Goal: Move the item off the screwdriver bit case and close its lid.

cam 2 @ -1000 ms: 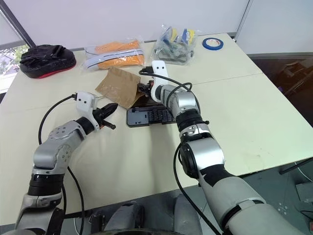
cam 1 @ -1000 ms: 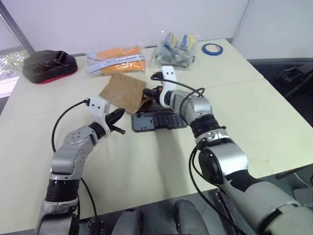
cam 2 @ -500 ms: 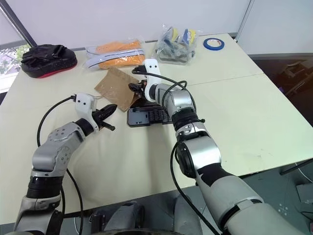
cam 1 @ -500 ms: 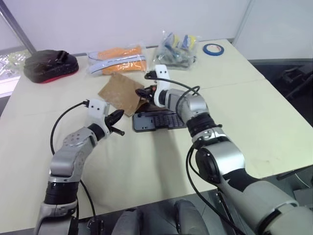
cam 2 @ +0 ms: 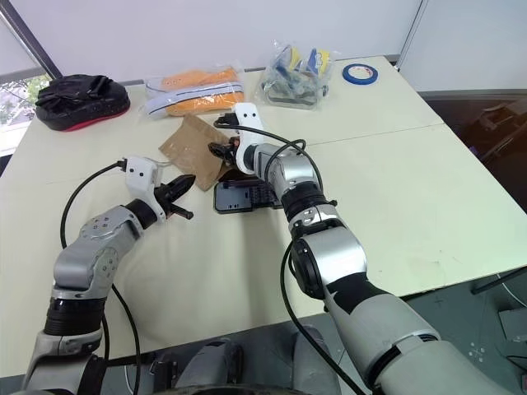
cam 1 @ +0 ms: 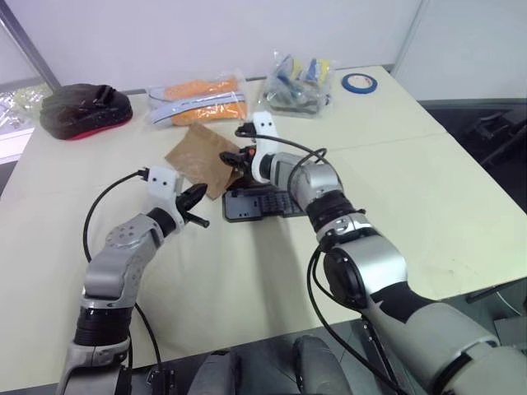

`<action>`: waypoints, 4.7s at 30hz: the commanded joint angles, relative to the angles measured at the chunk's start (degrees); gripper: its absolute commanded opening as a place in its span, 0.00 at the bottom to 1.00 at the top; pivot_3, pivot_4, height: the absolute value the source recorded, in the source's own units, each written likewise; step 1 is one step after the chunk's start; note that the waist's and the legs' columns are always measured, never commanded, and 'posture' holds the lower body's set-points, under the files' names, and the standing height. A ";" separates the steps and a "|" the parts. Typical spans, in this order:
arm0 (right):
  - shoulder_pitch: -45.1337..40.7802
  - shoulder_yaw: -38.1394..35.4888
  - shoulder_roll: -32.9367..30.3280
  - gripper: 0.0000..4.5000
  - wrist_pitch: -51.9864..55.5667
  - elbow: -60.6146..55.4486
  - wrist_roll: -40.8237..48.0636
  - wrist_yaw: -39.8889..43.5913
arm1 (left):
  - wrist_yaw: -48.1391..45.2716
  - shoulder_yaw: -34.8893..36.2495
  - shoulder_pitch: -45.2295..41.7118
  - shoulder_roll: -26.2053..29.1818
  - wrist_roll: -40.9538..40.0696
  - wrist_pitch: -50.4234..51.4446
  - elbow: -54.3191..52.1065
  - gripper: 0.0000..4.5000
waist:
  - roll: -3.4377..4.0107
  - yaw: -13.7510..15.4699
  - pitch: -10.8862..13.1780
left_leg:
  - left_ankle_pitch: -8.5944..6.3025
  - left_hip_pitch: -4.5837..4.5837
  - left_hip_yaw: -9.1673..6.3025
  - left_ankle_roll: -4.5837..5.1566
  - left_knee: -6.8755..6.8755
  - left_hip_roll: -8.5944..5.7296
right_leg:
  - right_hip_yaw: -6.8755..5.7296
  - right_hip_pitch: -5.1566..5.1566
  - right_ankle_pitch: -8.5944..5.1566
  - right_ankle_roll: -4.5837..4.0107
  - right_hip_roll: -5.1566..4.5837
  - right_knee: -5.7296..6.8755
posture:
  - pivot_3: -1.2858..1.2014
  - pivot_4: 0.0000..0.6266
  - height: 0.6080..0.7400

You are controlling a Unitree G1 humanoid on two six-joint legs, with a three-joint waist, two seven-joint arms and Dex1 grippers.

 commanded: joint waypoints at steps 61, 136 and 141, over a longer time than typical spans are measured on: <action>35.36 -12.27 -19.54 0.01 23.35 -61.66 -34.80 -55.98 | -3.15 -3.52 -5.51 -4.21 4.14 -7.01 6.75 0.00 | 0.03 1.57 -0.02 | 0.00 0.00 0.27 0.02 0.10 -0.06 | 0.13 0.04 0.00 0.01 -0.01 -0.02 | 0.52 0.24 1.00; 5.42 6.47 -16.63 0.57 2.59 1.77 -12.83 -7.43 | 0.26 -3.42 -2.81 -5.71 4.88 -8.04 3.54 0.00 | 0.07 1.17 -0.04 | 0.00 0.02 0.15 0.02 0.11 -0.04 | 0.10 0.05 0.00 0.01 0.00 -0.02 | 0.52 0.24 1.00; 5.85 7.49 -16.42 0.01 3.89 1.19 -13.66 -6.92 | 0.39 -3.35 -3.07 -5.68 4.88 -8.19 3.89 0.00 | 0.06 1.21 -0.05 | 0.00 0.05 0.13 0.02 0.16 -0.04 | 0.09 0.13 0.00 0.01 0.00 -0.02 | 0.52 0.24 1.00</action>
